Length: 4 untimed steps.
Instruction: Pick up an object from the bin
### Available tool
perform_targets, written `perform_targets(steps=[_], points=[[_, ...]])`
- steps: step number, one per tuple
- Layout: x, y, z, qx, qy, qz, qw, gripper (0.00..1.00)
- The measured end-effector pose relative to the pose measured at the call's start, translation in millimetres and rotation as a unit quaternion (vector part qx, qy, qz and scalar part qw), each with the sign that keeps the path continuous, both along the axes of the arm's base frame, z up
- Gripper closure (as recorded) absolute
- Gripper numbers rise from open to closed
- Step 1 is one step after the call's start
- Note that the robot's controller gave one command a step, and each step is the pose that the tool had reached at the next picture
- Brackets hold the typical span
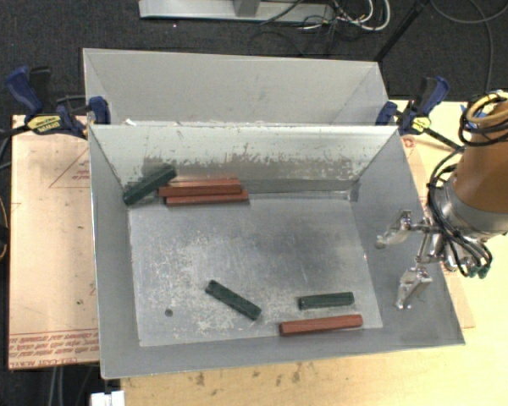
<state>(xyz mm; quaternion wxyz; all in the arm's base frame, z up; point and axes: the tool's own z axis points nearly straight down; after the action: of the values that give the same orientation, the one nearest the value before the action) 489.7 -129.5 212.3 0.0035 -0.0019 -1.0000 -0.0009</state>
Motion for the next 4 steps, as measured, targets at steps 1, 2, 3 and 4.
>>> perform_targets(steps=[1, 2, 3, 4], points=[[1.8, 1, 4, -0.001, -0.0037, 0.002, 1.0000, 0.00], [0.9, 9, -50, -0.001, -0.0069, 0.013, 0.9999, 0.00], [9.1, 62, -136, -0.001, -0.0121, 0.048, 0.9988, 1.00], [9.1, 62, -136, -0.001, -0.0122, 0.048, 0.9988, 1.00]])
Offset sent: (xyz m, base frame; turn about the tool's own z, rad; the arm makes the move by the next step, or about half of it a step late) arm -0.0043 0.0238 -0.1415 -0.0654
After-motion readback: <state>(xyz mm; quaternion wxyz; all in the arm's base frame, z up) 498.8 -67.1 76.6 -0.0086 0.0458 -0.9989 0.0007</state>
